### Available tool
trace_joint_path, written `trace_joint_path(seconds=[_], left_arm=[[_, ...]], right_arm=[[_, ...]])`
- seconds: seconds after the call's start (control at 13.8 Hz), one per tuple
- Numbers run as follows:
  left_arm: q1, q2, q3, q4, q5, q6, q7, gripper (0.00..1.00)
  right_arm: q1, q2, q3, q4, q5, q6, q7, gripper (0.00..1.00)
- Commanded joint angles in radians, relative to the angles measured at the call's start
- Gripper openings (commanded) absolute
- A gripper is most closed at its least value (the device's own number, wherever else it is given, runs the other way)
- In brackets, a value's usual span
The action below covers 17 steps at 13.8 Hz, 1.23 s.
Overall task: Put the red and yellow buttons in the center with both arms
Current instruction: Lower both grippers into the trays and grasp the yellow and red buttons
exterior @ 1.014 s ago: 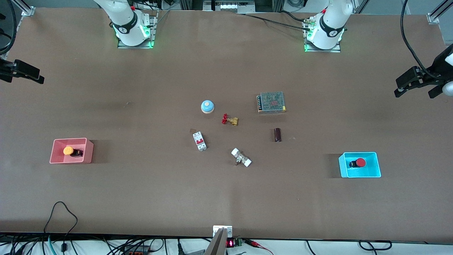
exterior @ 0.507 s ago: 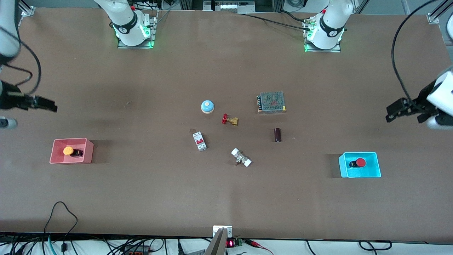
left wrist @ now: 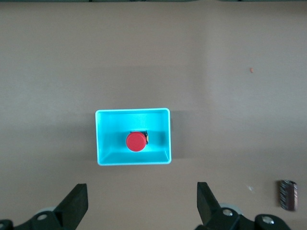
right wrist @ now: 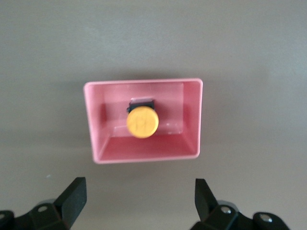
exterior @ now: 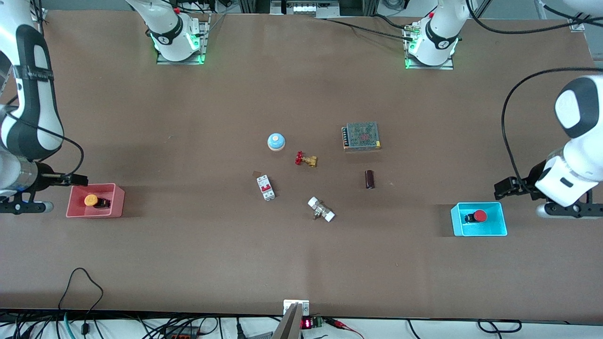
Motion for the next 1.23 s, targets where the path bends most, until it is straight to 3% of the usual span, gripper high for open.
trace_joint_path(seconds=[0.0,0.51,1.16], left_arm=[[0.007,0.068,-0.001,0.013,0.018,0.038,0.013,1.0],[0.021,0.217,0.0,0.009,0.019,0.137,0.013,1.0],[0.025,0.314,0.015,-0.002,0.061,0.209,0.013,0.98]], right_arm=[[-0.02,0.048,0.011,0.024,-0.003,0.043,-0.045,1.0],[-0.02,0.134,0.014,0.024,-0.005,0.16,-0.128,1.0],[-0.02,0.177,0.014,0.026,-0.002,0.212,-0.128,1.0]])
